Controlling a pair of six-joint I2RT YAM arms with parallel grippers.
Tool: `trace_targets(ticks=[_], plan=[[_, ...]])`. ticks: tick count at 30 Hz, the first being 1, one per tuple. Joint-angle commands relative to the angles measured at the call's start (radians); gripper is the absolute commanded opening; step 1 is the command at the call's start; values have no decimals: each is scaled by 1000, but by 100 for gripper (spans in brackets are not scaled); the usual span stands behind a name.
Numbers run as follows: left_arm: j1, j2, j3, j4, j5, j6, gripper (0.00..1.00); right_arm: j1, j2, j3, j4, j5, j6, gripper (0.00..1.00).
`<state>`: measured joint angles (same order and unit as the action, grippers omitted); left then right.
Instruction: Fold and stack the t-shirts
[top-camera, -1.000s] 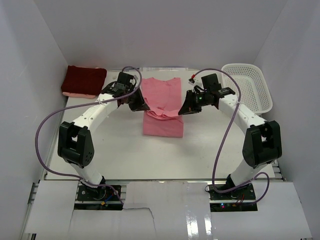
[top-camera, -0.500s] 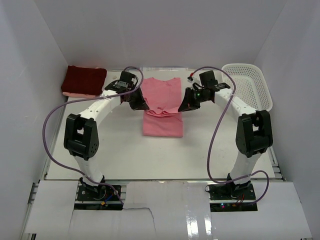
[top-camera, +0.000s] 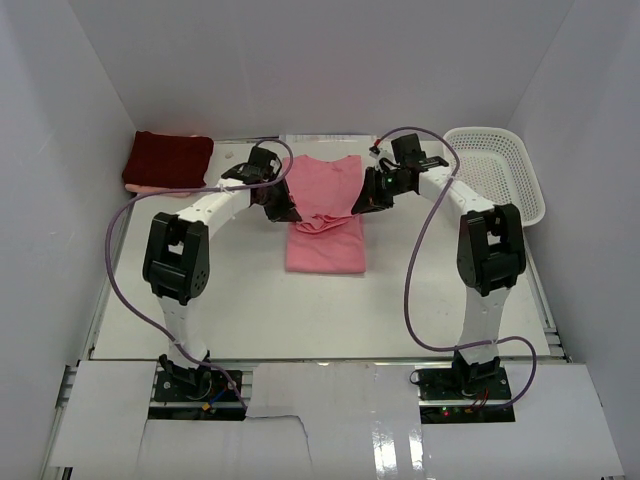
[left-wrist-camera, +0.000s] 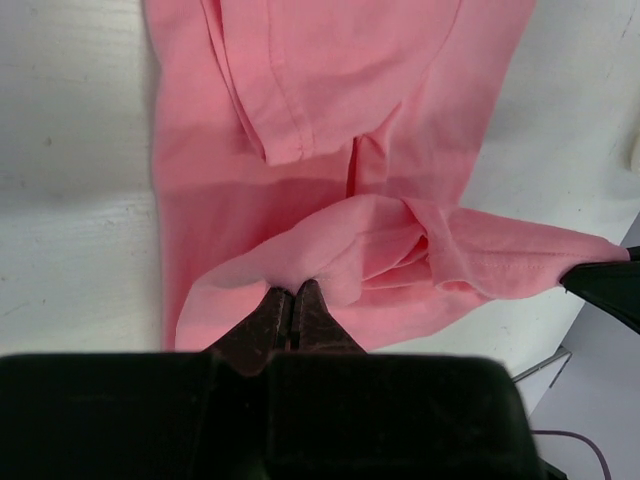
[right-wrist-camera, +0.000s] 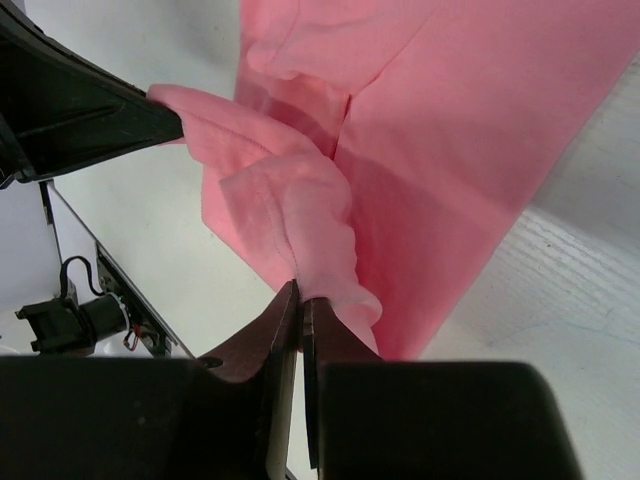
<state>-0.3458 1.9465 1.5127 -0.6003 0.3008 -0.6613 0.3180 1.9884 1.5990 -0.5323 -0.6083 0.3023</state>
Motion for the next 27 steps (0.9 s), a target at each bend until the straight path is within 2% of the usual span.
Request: trace_targets(ticks=[1,27], plan=[[8,5,61,25,4,17,0,-8,24,55,2,1,-12,8],[47,118,129,59,61,-20,3,-53,199,173,17,2,-5,8]])
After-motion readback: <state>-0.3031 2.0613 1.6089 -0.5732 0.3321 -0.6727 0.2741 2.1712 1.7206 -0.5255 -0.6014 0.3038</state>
